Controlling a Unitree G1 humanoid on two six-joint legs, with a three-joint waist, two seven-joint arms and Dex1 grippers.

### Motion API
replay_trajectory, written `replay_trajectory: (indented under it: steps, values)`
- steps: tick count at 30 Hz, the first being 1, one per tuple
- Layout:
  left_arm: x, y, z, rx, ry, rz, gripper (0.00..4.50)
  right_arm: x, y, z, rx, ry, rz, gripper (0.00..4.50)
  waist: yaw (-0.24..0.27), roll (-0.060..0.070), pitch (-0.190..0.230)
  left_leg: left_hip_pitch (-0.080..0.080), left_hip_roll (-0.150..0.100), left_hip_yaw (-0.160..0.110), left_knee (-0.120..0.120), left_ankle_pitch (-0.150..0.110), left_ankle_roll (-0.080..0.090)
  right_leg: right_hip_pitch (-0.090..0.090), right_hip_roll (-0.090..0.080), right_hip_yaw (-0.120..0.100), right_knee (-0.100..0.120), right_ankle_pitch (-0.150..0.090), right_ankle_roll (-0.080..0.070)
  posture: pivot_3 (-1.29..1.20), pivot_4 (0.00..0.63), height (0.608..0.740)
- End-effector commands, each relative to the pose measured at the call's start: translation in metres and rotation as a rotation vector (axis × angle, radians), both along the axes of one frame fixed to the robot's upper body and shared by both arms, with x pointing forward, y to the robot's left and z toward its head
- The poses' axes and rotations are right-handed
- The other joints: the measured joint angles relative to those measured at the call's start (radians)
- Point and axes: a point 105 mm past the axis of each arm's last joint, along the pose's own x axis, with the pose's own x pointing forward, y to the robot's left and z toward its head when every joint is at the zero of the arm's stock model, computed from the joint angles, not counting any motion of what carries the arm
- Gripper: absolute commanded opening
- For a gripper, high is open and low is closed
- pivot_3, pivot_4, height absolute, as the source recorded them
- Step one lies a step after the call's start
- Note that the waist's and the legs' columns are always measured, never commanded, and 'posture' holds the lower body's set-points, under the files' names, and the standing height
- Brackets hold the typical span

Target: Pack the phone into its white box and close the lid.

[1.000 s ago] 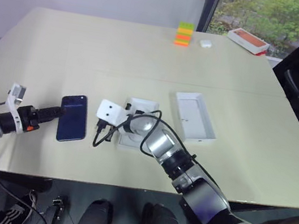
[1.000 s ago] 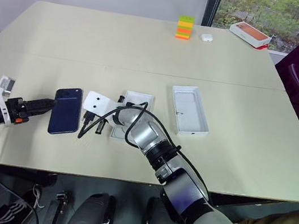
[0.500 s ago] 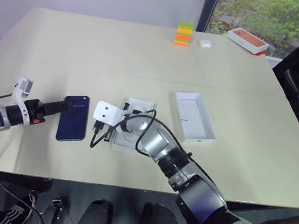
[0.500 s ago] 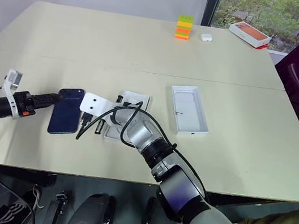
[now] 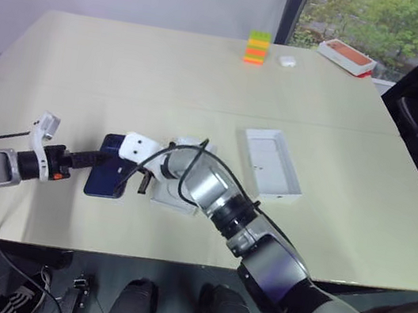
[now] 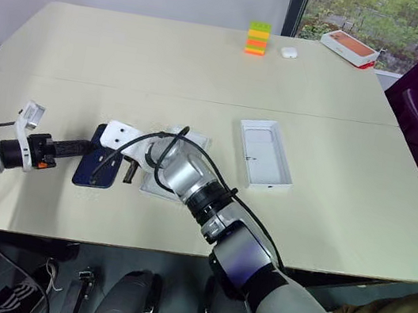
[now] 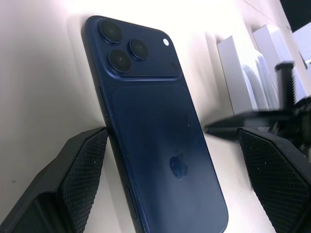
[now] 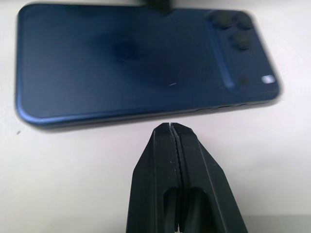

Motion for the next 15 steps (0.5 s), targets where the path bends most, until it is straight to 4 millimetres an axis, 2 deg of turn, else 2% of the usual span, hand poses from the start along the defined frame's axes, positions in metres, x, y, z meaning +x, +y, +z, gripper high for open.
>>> replay_trajectory:
  steps: [1,5,15]
  values:
    - [-0.009,-0.005,-0.026,-0.021,0.107,-0.007,4.46,0.0,0.005,0.002,-0.04,-0.073,0.017,0.0,0.0,0.0,0.0,0.0,0.0,0.0,0.0,0.0,0.0,0.0,0.0,0.0,0.0,0.0,0.0,0.0,0.15,0.74]
    - [-0.008,-0.005,-0.026,-0.032,0.101,-0.007,4.46,0.001,0.003,0.0,-0.066,-0.048,0.001,0.0,0.0,0.0,0.0,0.0,0.0,0.0,0.0,0.0,0.0,0.0,0.0,0.0,0.0,0.0,0.0,0.0,0.15,0.74]
    - [-0.007,-0.017,-0.03,-0.065,0.121,-0.028,4.46,-0.011,0.014,-0.014,-0.082,0.035,0.005,0.0,0.001,0.003,-0.004,0.001,0.0,0.0,0.0,0.0,0.0,0.001,0.0,0.0,0.0,0.0,0.0,0.0,0.15,0.74]
